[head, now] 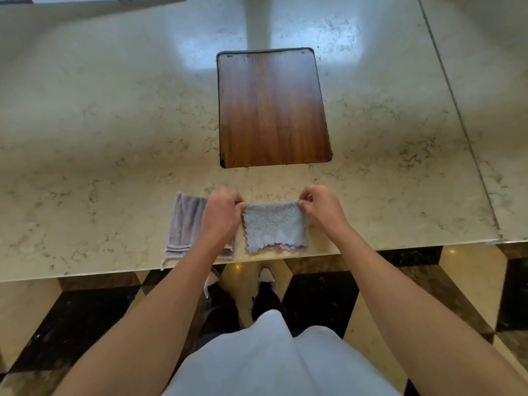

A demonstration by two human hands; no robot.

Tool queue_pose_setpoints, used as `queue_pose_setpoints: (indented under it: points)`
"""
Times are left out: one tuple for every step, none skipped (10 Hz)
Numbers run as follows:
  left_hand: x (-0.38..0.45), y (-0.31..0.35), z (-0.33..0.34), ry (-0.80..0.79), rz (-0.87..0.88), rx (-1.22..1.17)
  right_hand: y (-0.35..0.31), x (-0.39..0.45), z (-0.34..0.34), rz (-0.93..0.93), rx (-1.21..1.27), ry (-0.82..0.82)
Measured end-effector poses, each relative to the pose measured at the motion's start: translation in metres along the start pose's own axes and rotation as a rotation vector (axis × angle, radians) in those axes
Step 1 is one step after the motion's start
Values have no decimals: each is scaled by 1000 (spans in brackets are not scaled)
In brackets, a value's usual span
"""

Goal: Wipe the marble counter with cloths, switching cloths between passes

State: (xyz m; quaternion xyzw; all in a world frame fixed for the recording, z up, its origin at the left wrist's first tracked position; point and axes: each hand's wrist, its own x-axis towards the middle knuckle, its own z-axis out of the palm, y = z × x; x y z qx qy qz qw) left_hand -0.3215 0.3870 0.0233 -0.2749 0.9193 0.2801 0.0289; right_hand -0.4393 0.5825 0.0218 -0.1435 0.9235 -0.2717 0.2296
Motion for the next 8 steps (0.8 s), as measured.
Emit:
queue_pose_setpoints:
  points:
    - [8,-3,5,11,17,21,0,2,2,4,20,42]
    - [10,-4,9,62,31,43,0,-1,8,-11,39,115]
    - [-3,6,13,187,119,80,0,-14,25,-26,-129,243]
    - [-31,16,33,178,315,175,-4,-42,49,-216,-329,244]
    - [-47,5,52,-37,356,422,11,-57,69,-341,-485,62]
    - [-48,-14,57,-63,359,489,37,-53,67,-333,-587,5]
    - [-44,-14,51,-127,350,522,38,-51,57,-349,-639,-93]
    - [-46,-13,55,-95,356,502,33,-52,58,-338,-540,-94]
